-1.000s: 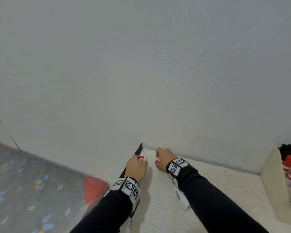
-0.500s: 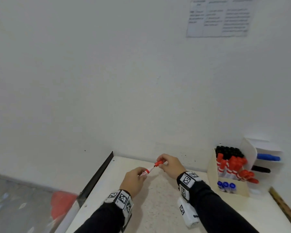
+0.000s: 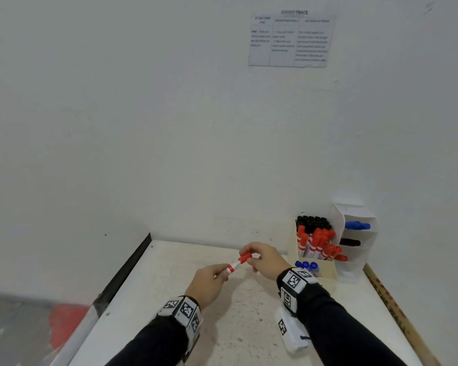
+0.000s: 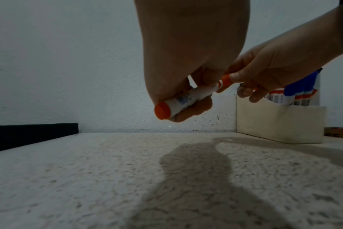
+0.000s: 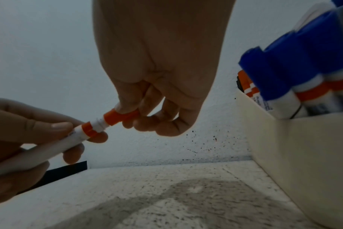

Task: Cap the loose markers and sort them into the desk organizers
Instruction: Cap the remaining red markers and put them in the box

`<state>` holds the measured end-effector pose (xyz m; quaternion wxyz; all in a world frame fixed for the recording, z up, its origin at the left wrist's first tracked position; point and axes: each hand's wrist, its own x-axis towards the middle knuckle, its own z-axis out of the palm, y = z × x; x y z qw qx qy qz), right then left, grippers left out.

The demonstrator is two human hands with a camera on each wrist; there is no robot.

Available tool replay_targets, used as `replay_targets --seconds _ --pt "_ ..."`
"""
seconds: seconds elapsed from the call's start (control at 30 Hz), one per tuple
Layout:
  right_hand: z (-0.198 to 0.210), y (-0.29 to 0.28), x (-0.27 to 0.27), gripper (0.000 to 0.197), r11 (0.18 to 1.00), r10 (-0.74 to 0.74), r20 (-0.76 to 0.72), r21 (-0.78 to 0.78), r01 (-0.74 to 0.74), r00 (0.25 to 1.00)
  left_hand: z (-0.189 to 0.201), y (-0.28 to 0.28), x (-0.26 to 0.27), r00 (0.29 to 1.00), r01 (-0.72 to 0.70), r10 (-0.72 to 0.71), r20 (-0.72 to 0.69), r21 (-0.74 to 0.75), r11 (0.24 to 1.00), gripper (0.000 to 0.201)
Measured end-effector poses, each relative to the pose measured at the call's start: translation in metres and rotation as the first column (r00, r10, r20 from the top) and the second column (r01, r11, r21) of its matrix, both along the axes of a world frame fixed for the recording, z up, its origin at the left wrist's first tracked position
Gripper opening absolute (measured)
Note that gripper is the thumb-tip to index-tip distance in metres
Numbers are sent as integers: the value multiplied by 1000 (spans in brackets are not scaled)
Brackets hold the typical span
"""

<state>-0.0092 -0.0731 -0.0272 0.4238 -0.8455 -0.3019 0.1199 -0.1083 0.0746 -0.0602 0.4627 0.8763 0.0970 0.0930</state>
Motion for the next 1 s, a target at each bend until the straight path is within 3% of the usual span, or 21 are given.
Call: replay_targets --seconds 0.17,0.3,0.4,0.5,0.57,0.67,0.73,0.87,0.93,1.0 --pt "5 -12 -13 17 997 20 -57 -70 -24 998 5 -13 -3 999 35 -35 1 38 999 22" --pt "7 -16 -21 45 965 -130 16 -230 130 991 8 -23 -4 998 35 -30 48 -119 992 17" --pt "8 -19 -28 49 967 -200 16 -160 200 980 11 -31 -2 995 59 -55 86 -43 997 2" --pt "12 -21 -31 46 973 -223 7 -56 223 975 15 -40 0 992 94 -94 79 3 996 21" --pt "15 -26 -33 45 975 -220 26 5 220 975 19 -47 1 990 143 -140 28 -190 971 27" --pt "19 -38 -36 45 976 -200 55 100 194 978 26 -60 0 977 187 -214 6 -513 837 27" --pt "26 -47 -33 42 981 -174 66 102 166 983 30 -70 1 971 207 -237 29 -591 780 26" --pt "50 -69 -20 26 996 -75 189 -42 85 979 39 -91 14 984 177 -154 88 -515 839 21" --pt "67 -82 -12 13 989 -148 182 44 142 972 42 -99 24 985 172 -144 94 -495 851 37" --pt "82 -97 -3 15 944 -297 158 194 266 941 41 -110 34 987 159 -153 48 -436 886 48"
